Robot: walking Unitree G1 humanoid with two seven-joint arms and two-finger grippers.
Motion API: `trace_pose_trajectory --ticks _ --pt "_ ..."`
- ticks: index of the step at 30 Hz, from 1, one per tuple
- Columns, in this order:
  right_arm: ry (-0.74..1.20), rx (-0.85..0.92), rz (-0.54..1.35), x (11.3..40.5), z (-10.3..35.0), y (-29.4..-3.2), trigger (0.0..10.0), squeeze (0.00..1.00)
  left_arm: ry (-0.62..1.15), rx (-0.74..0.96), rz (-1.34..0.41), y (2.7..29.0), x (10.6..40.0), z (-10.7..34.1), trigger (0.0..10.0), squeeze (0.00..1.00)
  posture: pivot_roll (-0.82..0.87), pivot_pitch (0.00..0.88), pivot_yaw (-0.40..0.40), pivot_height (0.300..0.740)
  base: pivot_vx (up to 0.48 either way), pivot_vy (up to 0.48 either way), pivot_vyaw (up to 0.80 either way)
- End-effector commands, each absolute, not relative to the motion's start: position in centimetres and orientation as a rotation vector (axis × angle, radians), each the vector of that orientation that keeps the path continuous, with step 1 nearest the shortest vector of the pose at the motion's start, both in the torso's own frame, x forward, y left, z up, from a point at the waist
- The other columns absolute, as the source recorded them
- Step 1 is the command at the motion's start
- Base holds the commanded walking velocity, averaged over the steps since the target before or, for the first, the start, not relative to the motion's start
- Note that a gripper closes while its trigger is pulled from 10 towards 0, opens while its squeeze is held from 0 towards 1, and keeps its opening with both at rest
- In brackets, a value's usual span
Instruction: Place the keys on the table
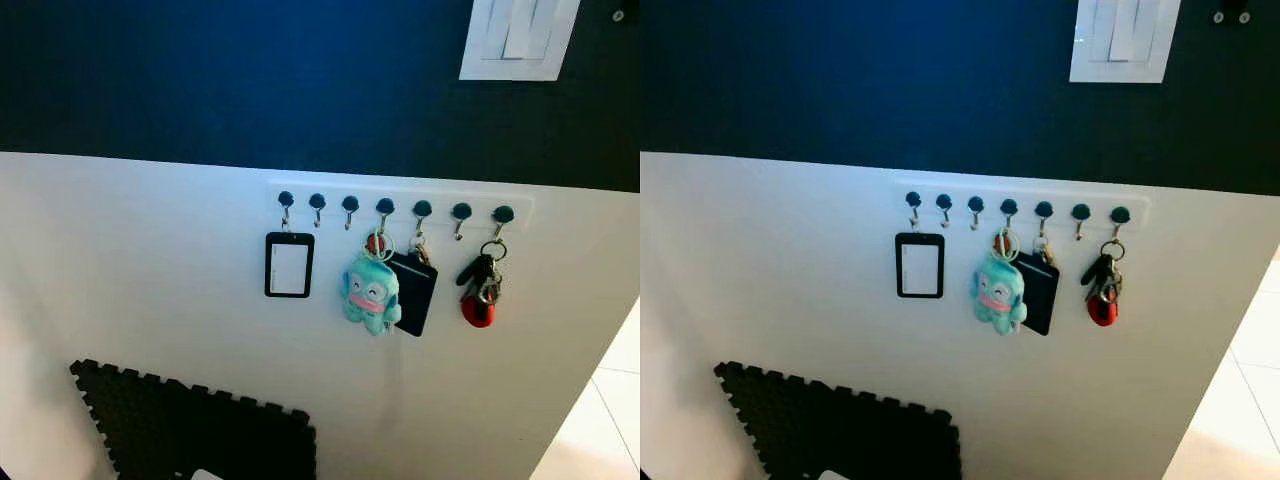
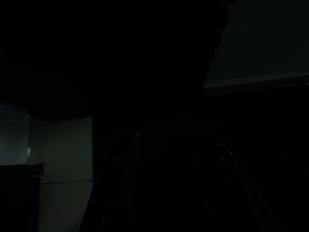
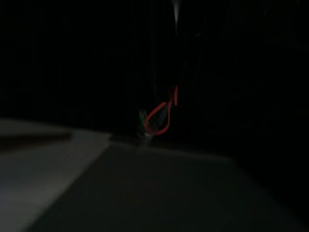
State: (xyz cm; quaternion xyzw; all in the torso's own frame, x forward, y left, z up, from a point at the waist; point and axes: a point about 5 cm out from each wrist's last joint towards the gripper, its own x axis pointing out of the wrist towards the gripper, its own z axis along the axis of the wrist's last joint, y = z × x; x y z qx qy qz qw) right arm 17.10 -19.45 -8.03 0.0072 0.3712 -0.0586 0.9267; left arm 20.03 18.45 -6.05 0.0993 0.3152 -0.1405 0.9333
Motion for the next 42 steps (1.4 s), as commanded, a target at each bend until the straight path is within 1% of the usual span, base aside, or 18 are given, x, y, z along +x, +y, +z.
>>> trace_pose_trajectory --ticks 1,5,10,12,18,25,35,42 --pt "0.647 0.049 -0.057 19.2 -6.8 -18.4 10.0 0.00 0.633 0.196 -0.281 18.3 20.0 -6.0 10.0 0.00 0.03 0.015 0.030 0.740 0.000 0.000 0.00" --pt "0.603 0.040 -0.005 20.0 -6.2 -18.2 10.0 0.00 0.604 0.187 -0.277 18.3 20.2 -5.7 10.0 0.00 0.03 0.017 0.028 0.740 0.000 0.000 0.00" --pt "0.624 -0.009 0.010 19.7 -6.4 -18.7 10.0 0.00 0.585 0.182 -0.283 18.2 20.3 -5.6 10.0 0.00 0.03 0.015 0.025 0.740 0.000 0.000 0.00" --pt "0.677 -0.016 -0.035 18.8 -6.9 -19.6 10.0 0.00 0.600 0.172 -0.289 18.2 20.1 -5.7 10.0 0.00 0.03 0.014 0.023 0.740 0.000 0.000 0.00" --pt "0.733 0.013 -0.093 17.3 -7.7 -19.9 10.0 0.00 0.613 0.178 -0.297 18.1 19.9 -5.9 10.0 0.00 0.03 0.016 0.023 0.740 0.000 0.000 0.00" --pt "0.766 0.038 -0.134 16.5 -8.2 -19.9 10.0 0.00 0.614 0.180 -0.303 18.0 20.0 -5.9 10.0 0.00 0.02 0.015 0.028 0.740 -0.257 0.000 0.00" --pt "0.780 0.040 -0.140 16.5 -8.3 -19.8 10.0 0.00 0.621 0.186 -0.300 18.0 20.1 -5.9 10.0 0.00 0.03 0.014 0.027 0.740 -0.309 0.000 0.00" --pt "0.786 0.049 -0.144 16.6 -8.3 -19.9 10.0 0.00 0.635 0.205 -0.298 18.1 20.2 -5.9 10.0 0.00 0.03 0.013 0.031 0.740 0.000 0.000 0.00"
